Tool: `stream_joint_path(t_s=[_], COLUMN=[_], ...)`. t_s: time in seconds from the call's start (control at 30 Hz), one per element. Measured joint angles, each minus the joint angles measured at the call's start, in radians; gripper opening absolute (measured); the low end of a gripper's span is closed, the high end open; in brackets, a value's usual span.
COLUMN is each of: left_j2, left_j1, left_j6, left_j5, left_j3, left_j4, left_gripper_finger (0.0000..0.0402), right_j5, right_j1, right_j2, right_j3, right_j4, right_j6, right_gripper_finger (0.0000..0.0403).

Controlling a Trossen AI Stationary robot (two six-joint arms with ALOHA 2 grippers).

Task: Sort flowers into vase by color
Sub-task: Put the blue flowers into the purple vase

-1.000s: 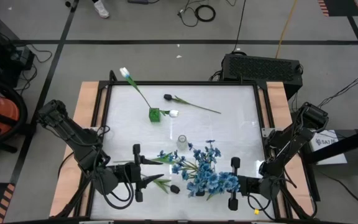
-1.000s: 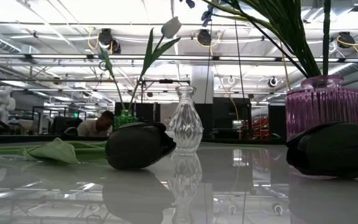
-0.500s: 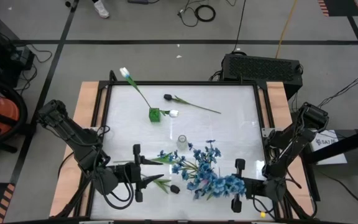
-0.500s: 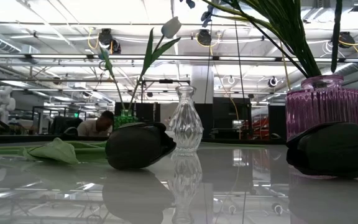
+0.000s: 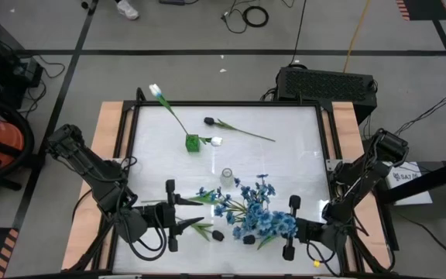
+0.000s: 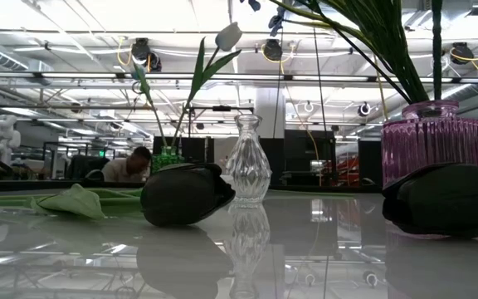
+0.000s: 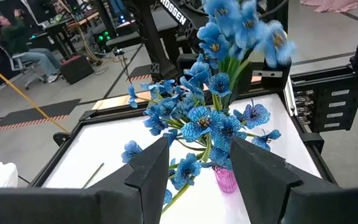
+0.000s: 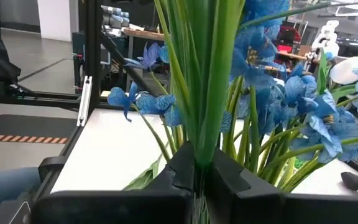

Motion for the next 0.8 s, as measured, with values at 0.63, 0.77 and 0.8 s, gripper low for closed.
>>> stream_joint_path(t_s=[0.63,0.77,0.8], left_j2=[0.000,0.000,0.000], left_j1=[-0.001,-0.001,-0.001], left_j6=[0.000,0.000,0.000], left_j5=[0.000,0.000,0.000], left_j3=[0.000,0.000,0.000], left_j4=[0.000,-0.004,-0.003], left_gripper_finger=[0.0178,0.0178,0.0178], right_j5=[-0.019,-0.100,-0.133], right_j1=[0.017,0.022,0.022], right_j2=[-0.003,-0.032,-0.042], right_j3=[0.000,0.000,0.000], right_j4=[-0.201,-0.322,-0.352], right_j6=[0.236,0.369,0.401], right_gripper_finger=[0.0090,0.0128,0.0137])
